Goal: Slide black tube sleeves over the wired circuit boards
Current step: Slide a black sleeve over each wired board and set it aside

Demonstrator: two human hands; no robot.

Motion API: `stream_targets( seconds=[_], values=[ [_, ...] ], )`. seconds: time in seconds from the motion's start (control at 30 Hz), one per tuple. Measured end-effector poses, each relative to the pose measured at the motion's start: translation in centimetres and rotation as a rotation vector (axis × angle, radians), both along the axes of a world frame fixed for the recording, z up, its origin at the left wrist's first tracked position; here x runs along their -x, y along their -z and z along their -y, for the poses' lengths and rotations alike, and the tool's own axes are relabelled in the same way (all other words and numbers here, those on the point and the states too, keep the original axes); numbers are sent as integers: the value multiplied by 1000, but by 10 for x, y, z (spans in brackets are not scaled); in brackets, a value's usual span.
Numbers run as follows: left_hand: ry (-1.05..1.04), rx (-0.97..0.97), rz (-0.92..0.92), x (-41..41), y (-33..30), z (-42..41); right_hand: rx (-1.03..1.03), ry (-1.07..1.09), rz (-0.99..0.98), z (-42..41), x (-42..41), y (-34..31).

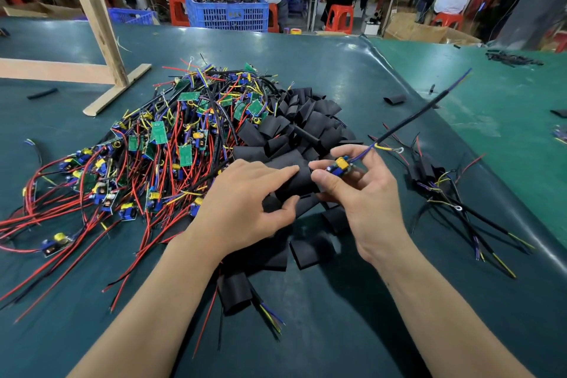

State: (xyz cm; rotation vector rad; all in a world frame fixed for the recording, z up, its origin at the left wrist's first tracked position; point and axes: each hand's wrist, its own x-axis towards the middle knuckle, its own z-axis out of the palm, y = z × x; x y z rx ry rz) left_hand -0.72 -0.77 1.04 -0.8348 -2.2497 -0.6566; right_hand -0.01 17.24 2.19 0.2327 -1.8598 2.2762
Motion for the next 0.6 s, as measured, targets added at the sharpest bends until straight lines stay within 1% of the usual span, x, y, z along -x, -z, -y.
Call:
stream_targets(
  seconds=[0.13, 0.27, 0.33, 0.43, 0.5, 0.6],
  values=[
    [-4, -2, 0, -1, 0, -3, 4, -14, 8, 1, 0, 0],
    [-6, -67, 72, -3, 1, -5, -65, -10, 30, 0, 1, 0],
    [8, -125, 109, -2, 0, -4, -34, -69, 55, -2, 1, -1],
    [-1, -164, 125, -1, -1, -1, 52, -133, 75, -5, 2, -4],
    [-2, -175, 133, -2, -2, -1, 100, -152, 76, -7, 3, -5],
    [31, -180, 144, -3, -2, -1, 115, -148, 51, -10, 2, -7]
  ],
)
